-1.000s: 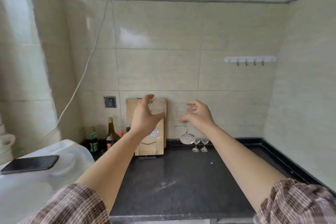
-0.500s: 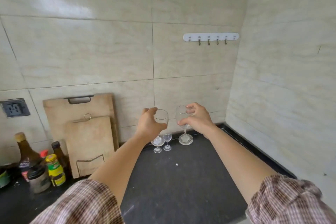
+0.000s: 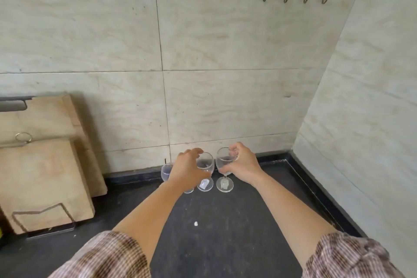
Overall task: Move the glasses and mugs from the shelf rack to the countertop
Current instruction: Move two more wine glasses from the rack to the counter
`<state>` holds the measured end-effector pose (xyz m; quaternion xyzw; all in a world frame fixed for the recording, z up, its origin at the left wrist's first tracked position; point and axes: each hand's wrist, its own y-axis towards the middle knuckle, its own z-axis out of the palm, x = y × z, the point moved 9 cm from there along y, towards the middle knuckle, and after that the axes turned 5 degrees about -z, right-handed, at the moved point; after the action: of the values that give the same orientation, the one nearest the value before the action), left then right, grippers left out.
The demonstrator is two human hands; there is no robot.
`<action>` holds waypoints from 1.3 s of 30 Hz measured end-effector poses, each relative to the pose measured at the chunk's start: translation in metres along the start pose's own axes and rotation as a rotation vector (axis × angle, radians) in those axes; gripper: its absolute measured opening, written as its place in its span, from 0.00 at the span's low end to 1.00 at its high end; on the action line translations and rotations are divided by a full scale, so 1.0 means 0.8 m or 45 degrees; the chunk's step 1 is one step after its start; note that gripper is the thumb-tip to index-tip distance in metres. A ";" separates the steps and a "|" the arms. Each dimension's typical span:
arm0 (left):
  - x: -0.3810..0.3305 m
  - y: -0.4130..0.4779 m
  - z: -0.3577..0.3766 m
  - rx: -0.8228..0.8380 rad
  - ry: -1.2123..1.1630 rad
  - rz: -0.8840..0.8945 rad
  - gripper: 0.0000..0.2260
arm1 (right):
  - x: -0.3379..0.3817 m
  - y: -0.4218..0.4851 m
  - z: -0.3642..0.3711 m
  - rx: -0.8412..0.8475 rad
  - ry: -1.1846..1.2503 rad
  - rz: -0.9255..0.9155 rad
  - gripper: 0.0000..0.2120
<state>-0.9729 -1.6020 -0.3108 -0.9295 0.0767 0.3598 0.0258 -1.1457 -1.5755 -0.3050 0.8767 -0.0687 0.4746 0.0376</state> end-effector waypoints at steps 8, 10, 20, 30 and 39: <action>0.036 0.100 0.103 0.006 0.459 0.069 0.28 | -0.109 0.111 0.040 0.164 -0.113 0.019 0.31; 0.050 0.119 0.116 0.004 0.479 0.040 0.26 | -0.126 0.130 0.051 0.177 -0.112 0.008 0.28; 0.090 0.148 0.144 0.021 0.586 -0.041 0.25 | -0.170 0.174 0.094 0.260 -0.141 0.037 0.30; 0.100 0.146 0.141 0.011 0.588 -0.117 0.25 | -0.167 0.175 0.112 0.350 -0.268 -0.003 0.31; 0.096 0.138 0.138 0.109 0.653 -0.140 0.33 | -0.145 0.166 0.108 0.366 -0.526 -0.112 0.35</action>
<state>-1.0078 -1.7089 -0.4432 -0.9911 0.0454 0.1071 0.0643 -1.1575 -1.7082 -0.4491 0.9536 0.0313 0.2881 -0.0818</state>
